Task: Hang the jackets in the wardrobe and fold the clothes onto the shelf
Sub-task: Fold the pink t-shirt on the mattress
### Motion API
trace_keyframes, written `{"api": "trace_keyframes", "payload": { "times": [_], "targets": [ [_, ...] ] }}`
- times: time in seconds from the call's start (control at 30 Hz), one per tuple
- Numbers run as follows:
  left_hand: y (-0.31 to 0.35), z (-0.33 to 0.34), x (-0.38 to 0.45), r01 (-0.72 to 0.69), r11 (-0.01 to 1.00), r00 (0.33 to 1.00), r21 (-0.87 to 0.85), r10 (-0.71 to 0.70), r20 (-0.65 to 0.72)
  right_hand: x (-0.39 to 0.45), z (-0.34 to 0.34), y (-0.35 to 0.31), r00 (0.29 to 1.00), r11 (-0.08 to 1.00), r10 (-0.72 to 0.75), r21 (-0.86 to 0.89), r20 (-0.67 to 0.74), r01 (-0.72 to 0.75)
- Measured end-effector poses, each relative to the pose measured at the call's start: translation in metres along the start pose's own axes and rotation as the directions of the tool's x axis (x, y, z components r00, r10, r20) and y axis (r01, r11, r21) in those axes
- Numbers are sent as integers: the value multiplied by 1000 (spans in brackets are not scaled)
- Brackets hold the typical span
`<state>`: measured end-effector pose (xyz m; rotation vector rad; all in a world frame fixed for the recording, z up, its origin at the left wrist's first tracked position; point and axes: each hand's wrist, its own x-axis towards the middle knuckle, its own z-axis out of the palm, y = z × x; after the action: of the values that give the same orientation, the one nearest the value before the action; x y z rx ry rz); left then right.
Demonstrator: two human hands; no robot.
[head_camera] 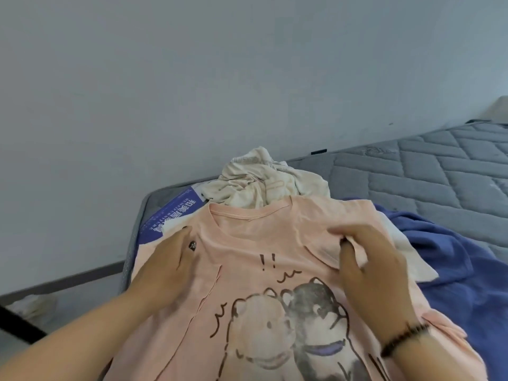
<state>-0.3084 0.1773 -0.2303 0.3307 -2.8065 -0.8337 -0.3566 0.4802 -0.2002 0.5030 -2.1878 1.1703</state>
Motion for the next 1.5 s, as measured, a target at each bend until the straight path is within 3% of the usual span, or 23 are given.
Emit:
{"api": "trace_keyframes", "payload": {
  "times": [0.1,0.2,0.3,0.47,0.6,0.83,0.97,1.13,1.23,1.33,1.4,1.5],
  "targets": [
    [-2,2,29,-80,996,997,28,80,-5,56,45,7,997,999,20,-37,75,-17],
    [-7,22,47,-75,988,995,136,84,-57,96,94,35,962,988,102,-137,254,-69],
    [-11,48,49,1,944,998,329,21,-64,88,128,70,877,905,187,-426,443,22],
    [-13,44,75,74,956,981,286,-17,-195,82,133,86,918,939,207,-331,337,-90],
    [-9,32,87,54,943,981,327,12,-196,79,132,87,947,952,212,-269,243,-145],
    [5,-11,44,-144,978,972,152,168,-162,76,103,60,988,979,74,-200,134,-46],
    [7,-39,8,-243,912,942,331,303,-142,77,63,31,989,988,-13,-152,148,36],
    [25,-53,-50,-370,815,863,447,479,-159,55,-11,28,875,900,-241,-239,420,363],
    [41,-46,-101,-407,783,850,470,514,-121,28,-59,13,803,788,-398,-282,444,547],
    [54,-34,-158,-438,760,844,481,532,-73,-10,-102,7,676,655,-519,-265,523,708],
    [60,-25,-200,-463,748,844,475,536,-21,-38,-128,10,616,650,-533,-186,580,737],
    [73,-16,-265,-470,742,857,478,513,48,-85,-167,12,583,690,-504,-108,637,716]
  ]
}}
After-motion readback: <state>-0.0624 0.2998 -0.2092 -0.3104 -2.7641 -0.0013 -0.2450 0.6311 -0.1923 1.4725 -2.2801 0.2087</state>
